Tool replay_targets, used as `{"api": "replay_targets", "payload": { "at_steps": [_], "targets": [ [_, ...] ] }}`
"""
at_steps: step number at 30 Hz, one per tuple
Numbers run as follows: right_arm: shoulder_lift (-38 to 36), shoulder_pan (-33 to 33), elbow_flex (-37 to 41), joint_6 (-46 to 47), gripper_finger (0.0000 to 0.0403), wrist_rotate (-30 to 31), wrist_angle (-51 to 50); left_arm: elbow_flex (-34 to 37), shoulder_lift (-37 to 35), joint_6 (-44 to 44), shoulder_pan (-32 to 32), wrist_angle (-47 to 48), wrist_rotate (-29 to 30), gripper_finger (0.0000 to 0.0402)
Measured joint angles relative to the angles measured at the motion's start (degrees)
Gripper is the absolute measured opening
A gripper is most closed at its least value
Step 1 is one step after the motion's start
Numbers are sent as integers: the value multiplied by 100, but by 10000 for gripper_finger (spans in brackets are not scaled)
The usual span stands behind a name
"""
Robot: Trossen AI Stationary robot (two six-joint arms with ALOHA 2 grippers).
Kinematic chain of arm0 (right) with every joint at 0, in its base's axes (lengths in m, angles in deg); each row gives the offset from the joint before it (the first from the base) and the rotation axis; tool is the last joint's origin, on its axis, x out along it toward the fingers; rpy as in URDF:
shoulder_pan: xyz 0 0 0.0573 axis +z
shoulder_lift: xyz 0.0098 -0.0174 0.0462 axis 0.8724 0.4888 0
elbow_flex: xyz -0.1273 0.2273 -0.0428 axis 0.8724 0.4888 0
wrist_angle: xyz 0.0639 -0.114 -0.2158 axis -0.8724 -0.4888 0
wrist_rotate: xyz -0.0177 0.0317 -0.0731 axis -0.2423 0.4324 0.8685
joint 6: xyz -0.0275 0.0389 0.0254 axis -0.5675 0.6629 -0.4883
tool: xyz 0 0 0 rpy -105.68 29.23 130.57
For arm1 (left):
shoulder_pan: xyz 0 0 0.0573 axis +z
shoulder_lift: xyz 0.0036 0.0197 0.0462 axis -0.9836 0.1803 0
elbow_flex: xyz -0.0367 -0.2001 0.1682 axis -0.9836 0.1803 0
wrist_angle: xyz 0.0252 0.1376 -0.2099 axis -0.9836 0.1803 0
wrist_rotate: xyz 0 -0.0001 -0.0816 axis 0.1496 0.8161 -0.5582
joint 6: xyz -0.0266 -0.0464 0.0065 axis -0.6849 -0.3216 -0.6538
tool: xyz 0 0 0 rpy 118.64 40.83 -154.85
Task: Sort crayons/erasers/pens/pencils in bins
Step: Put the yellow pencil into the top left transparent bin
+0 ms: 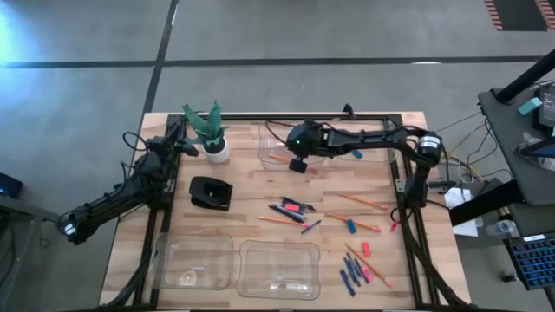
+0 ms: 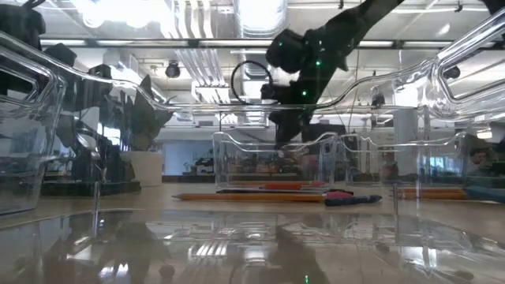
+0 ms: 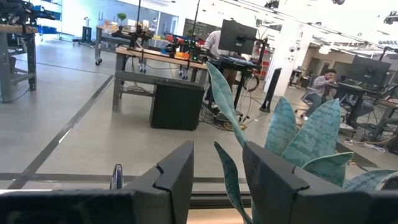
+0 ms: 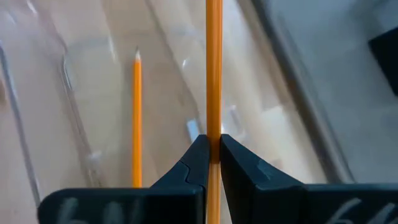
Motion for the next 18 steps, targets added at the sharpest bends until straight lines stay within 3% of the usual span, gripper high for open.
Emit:
{"api": "replay_targets", "payload": {
  "at_steps": [5,18],
  "targets": [
    [221,-33,-42,-30,22,-525,-107,-1,4,0,1,0,-2,125],
    [520,-51,-8,-189,22,-540,-101,-1,2,0,1,0,-1,125]
  ]
}}
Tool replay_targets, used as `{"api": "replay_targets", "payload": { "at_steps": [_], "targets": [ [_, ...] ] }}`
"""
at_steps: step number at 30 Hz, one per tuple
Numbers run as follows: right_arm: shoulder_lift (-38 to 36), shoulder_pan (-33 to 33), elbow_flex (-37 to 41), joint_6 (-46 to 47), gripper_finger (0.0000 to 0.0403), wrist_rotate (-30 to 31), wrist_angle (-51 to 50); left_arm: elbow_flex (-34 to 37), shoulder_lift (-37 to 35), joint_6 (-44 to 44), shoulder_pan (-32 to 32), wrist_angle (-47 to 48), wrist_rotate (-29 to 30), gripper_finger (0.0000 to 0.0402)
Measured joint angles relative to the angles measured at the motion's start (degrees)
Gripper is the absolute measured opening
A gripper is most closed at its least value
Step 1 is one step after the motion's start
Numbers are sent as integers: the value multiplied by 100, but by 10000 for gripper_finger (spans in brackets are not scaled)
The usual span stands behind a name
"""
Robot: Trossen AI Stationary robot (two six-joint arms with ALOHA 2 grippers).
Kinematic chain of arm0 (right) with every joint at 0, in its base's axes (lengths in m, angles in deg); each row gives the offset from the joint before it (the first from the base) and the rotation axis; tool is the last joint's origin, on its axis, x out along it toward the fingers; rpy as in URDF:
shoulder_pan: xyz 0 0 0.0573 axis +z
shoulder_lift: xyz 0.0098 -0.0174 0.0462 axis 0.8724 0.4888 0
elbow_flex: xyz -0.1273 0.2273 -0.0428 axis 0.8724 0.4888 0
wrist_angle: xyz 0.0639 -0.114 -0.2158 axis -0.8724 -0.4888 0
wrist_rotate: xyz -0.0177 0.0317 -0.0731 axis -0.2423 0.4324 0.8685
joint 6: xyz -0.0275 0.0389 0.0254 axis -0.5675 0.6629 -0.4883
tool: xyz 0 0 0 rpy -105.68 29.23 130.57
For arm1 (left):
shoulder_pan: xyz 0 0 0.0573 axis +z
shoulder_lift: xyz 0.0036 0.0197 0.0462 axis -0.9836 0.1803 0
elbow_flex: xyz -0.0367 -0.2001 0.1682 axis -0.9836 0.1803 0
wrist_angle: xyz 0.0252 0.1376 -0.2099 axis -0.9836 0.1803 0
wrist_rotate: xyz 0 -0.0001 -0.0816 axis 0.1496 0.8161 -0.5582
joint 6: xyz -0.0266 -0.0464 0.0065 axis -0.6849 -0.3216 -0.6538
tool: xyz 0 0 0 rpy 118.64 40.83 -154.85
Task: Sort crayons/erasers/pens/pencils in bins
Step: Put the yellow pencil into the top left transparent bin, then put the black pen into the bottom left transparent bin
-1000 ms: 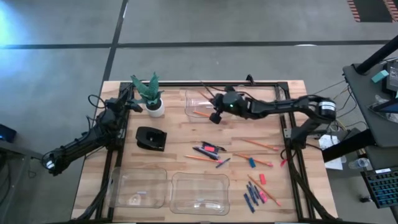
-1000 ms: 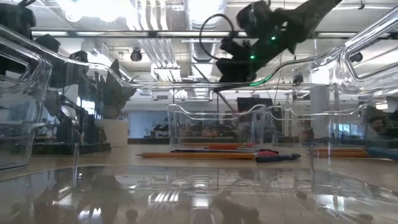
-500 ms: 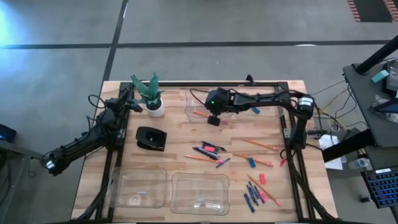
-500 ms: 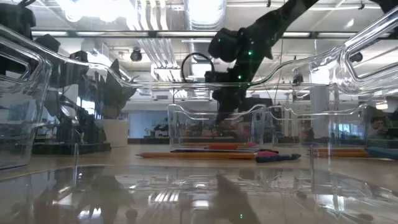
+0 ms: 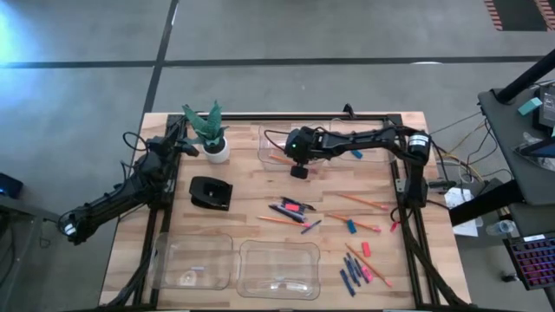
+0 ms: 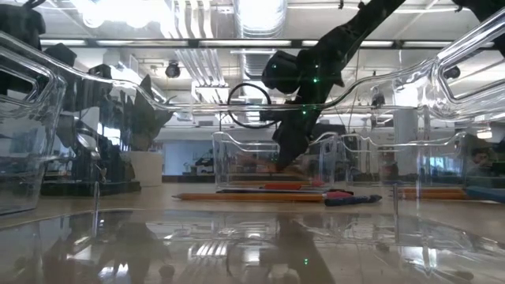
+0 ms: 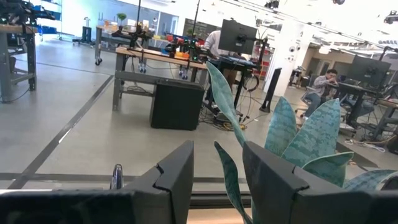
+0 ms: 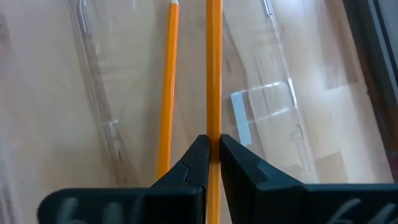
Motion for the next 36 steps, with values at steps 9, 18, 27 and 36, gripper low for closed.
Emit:
{"api": "replay_targets", "payload": {
  "at_steps": [9,18,27,36],
  "targets": [
    [13,-1,-1,43,63,12,82,-1,0,0,1,0,-1,125],
    [-54,1,-164,24,112,16,23,-1,0,0,1,0,-1,125],
    [-756,16,-449,8,127,20,-616,1,-2,3,-2,0,1,125],
    [-1854,296,-331,150,109,22,-1049,0,-10,749,1,-536,3,125]
  ]
}}
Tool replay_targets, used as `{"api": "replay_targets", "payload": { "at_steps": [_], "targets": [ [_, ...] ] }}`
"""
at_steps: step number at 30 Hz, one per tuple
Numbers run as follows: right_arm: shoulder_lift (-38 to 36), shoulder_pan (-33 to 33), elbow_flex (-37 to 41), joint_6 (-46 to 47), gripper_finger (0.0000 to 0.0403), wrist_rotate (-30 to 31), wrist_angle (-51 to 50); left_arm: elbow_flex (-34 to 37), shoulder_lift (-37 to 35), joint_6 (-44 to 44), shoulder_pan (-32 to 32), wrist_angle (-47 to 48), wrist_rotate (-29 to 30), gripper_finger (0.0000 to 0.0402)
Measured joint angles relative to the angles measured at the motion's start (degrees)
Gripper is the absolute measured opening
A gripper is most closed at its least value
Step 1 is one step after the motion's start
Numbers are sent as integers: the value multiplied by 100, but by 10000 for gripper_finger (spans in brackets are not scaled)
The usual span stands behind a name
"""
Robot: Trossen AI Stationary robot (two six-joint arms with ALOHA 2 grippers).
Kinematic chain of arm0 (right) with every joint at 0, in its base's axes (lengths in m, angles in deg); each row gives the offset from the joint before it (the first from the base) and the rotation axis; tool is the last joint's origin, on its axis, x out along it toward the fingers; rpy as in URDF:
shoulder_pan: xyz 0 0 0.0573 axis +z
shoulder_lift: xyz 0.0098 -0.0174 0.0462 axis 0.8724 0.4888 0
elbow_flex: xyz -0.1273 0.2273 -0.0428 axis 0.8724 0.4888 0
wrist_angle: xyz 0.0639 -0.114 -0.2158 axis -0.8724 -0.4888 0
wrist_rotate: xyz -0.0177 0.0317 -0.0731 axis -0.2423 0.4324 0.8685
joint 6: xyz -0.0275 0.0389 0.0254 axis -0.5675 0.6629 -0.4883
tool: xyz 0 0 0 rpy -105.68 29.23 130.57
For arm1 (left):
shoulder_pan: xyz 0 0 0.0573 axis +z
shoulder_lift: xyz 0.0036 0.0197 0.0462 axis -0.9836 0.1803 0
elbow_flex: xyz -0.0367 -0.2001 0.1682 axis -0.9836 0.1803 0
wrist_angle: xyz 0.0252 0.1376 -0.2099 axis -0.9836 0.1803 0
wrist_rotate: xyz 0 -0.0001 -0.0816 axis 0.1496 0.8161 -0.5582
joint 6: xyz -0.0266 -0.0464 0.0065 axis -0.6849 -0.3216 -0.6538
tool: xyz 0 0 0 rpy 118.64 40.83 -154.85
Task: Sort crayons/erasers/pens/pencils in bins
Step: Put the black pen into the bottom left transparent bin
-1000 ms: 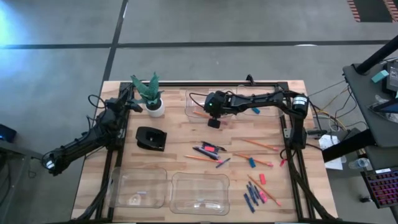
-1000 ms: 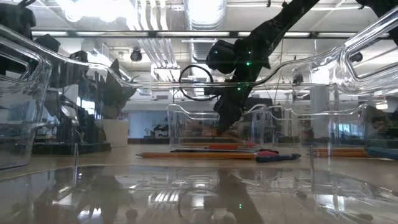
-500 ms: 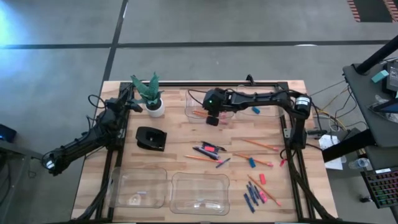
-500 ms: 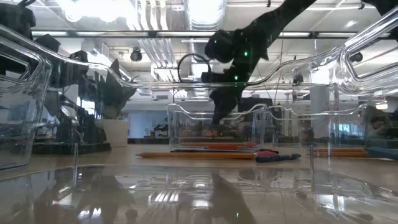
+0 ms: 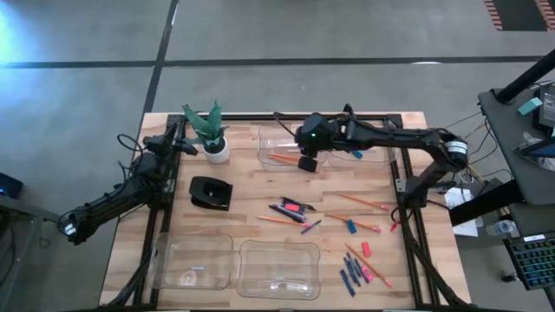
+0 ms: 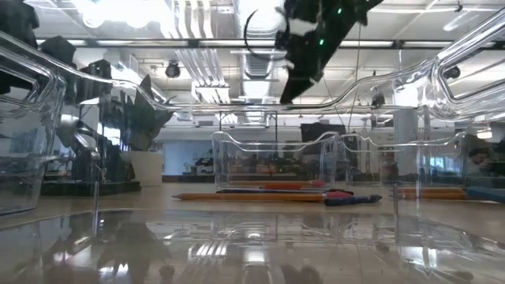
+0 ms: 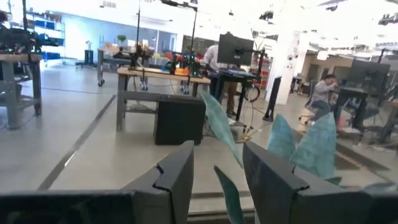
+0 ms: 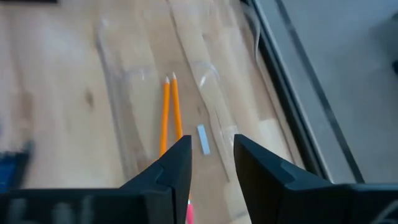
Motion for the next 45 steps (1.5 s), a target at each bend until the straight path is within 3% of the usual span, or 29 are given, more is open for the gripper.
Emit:
{"api": "replay_targets", "payload": {
  "at_steps": [5,13,22,25,28,30,33,37,45],
  "targets": [
    [-382,196,4,0,104,0,-1,1,4,-813,-9,-95,-514,125],
    [-546,381,48,43,105,2,-438,0,10,-944,-9,-130,-766,125],
    [-533,396,194,202,101,51,-669,1,4,-1021,-9,-1368,-1078,125],
    [-533,398,210,212,102,55,-667,-52,4,-917,-9,-1588,-1778,125],
    [-533,398,245,213,98,55,-669,-163,107,-1179,-11,-1600,-3171,125],
    [-533,398,279,214,98,55,-684,-198,256,-1628,-15,-1602,-3978,125],
    [-533,417,340,267,100,56,-729,-234,641,-2001,-40,-1564,-4608,125],
    [-533,488,397,521,102,52,-865,-355,1282,-1970,-220,-1566,-4654,125],
    [-533,776,431,909,100,48,-1021,-1219,2752,-834,-696,-1728,-4692,125]
  ]
}}
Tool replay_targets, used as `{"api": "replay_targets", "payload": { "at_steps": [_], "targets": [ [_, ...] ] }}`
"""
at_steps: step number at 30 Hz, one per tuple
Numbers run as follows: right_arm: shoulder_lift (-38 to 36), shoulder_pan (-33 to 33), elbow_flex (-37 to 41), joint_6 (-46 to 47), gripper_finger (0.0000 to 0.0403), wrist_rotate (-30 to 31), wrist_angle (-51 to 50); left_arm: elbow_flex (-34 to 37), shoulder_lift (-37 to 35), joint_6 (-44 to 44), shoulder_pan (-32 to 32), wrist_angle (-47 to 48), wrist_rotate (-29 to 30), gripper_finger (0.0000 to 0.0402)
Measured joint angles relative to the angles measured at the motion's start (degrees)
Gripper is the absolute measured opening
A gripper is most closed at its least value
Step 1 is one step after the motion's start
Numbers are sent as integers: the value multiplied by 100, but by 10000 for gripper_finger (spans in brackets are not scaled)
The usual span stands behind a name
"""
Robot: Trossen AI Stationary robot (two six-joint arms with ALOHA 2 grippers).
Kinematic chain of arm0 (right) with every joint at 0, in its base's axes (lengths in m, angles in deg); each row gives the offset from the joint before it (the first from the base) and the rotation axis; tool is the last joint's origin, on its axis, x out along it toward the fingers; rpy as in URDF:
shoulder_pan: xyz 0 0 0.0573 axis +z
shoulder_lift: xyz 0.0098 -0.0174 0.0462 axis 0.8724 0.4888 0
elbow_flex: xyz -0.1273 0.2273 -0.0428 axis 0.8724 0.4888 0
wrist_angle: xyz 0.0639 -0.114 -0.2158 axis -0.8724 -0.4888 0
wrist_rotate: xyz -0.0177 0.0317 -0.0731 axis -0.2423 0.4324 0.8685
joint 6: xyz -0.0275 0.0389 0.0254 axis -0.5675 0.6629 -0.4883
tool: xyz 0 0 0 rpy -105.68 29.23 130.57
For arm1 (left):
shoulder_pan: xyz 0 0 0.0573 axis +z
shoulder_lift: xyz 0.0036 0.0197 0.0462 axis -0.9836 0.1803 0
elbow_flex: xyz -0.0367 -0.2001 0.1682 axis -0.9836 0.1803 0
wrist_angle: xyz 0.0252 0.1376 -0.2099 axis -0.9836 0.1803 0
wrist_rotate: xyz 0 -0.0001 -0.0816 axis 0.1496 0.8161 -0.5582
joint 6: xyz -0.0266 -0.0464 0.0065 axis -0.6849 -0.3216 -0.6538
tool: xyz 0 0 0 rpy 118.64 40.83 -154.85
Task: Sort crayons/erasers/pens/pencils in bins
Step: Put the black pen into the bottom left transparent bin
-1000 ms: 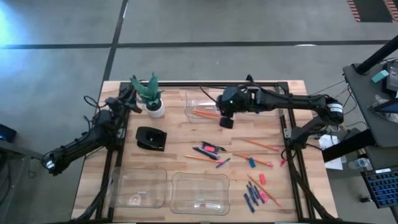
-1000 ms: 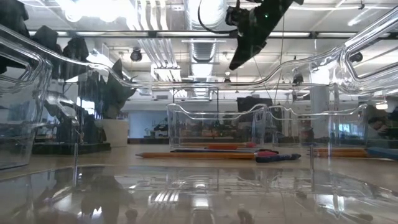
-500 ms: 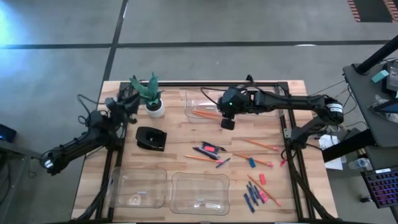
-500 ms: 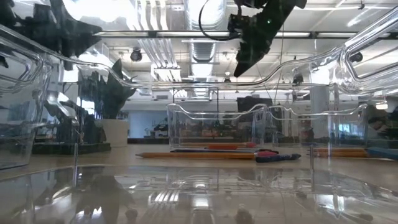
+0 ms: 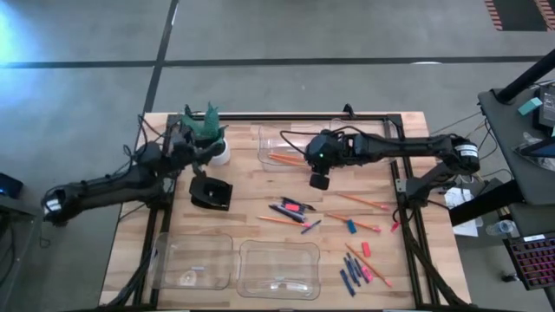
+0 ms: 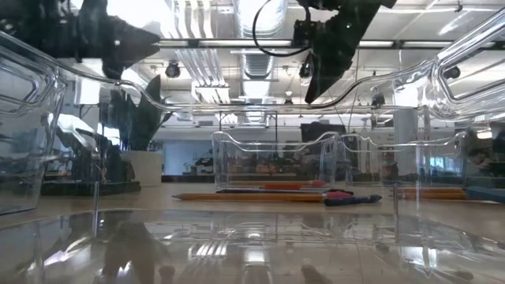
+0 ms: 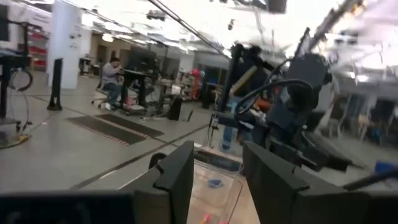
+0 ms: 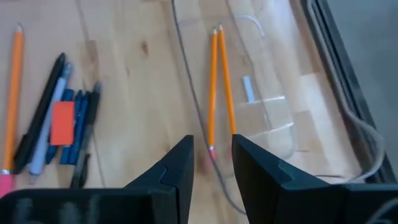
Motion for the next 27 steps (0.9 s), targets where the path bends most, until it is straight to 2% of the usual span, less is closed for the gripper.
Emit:
{"api": "replay_targets", "payload": {
  "at_steps": [11,19,27],
  "targets": [
    [-4,501,6,581,96,3,-675,-1326,2380,1266,-1325,29,-153,125],
    [-7,1027,231,868,96,2,-917,-2056,4028,1318,-2329,-7,-12,125],
    [-9,1575,593,1229,96,3,-907,-2588,5239,1290,-2713,17,387,125]
  ]
}}
